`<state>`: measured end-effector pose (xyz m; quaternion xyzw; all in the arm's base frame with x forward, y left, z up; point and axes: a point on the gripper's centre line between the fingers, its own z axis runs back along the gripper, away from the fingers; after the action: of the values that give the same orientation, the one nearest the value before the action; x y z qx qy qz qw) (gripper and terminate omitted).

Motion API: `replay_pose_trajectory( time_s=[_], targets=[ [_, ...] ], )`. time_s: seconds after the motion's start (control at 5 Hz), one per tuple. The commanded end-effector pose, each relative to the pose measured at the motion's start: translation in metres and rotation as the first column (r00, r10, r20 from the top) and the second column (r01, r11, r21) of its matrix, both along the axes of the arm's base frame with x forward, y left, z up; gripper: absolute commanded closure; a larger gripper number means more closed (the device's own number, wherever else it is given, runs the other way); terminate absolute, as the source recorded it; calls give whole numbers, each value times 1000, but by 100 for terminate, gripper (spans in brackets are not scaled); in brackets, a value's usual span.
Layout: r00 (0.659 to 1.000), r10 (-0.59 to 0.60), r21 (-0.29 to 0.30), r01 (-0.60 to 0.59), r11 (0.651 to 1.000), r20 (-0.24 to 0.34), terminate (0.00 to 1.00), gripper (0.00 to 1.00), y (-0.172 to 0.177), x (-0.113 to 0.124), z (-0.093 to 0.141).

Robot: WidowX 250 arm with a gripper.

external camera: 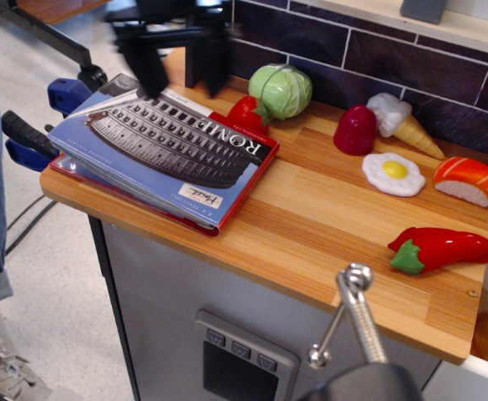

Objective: Open book

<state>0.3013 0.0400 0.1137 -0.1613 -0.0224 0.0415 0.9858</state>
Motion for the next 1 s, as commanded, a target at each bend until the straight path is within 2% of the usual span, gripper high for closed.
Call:
replay_pose_trajectory(
  time_s=[0.0, 0.2, 0.4, 0.8],
  targets=[
    [999, 7, 103, -10, 995, 36, 0, 0, 78, -5, -9],
    [999, 36, 128, -37, 991, 6, 0, 0, 102, -3, -15],
    [999, 39, 134, -38, 990, -12, 0, 0, 108, -1, -24],
    [999, 46, 222, -48, 974, 13, 0, 0, 109, 8, -41]
  ],
)
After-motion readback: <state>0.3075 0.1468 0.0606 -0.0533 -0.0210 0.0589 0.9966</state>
